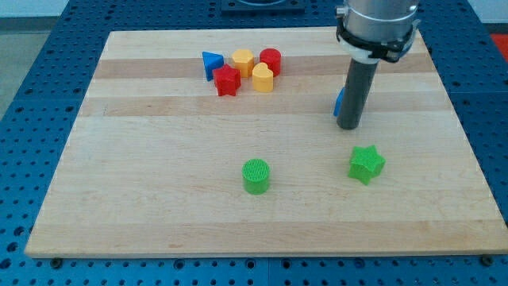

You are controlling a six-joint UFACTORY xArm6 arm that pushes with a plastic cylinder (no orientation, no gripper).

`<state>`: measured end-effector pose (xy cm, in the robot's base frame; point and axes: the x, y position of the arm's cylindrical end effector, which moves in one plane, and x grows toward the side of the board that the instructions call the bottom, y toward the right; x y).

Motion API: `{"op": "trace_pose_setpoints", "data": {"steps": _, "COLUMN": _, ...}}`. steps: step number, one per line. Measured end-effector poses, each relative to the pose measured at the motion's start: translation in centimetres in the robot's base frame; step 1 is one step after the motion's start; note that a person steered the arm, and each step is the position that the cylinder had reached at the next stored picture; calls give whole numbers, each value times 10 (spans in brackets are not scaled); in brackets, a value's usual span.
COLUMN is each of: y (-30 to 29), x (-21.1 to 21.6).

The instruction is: Move the cube towards the top center

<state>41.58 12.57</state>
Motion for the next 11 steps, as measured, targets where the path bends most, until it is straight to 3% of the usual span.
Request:
{"op": "trace_pose_setpoints", "data": {"steps": 1, "y": -29, "x": -47}}
{"op": "trace_pose_setpoints", "data": {"steps": 2, "y": -32, "x": -59}}
{"op": "trace_pose_setpoints", "data": {"steps": 4, "y": -3, "x": 18}}
{"op": "trace_pose_setpoints", "data": {"steps": 6, "y": 7, "x": -57}}
{"op": "trace_pose_setpoints", "data": {"steps": 7, "y": -1, "x": -71}}
{"op": "trace_pose_setpoints", "data": {"steps": 9, "y": 25, "x": -42}}
{"op": "trace_pose_setpoints", "data": {"steps": 10, "y": 63, "x": -57}}
{"op": "trace_pose_setpoints", "data": {"steps": 11, "y": 19, "x": -95}}
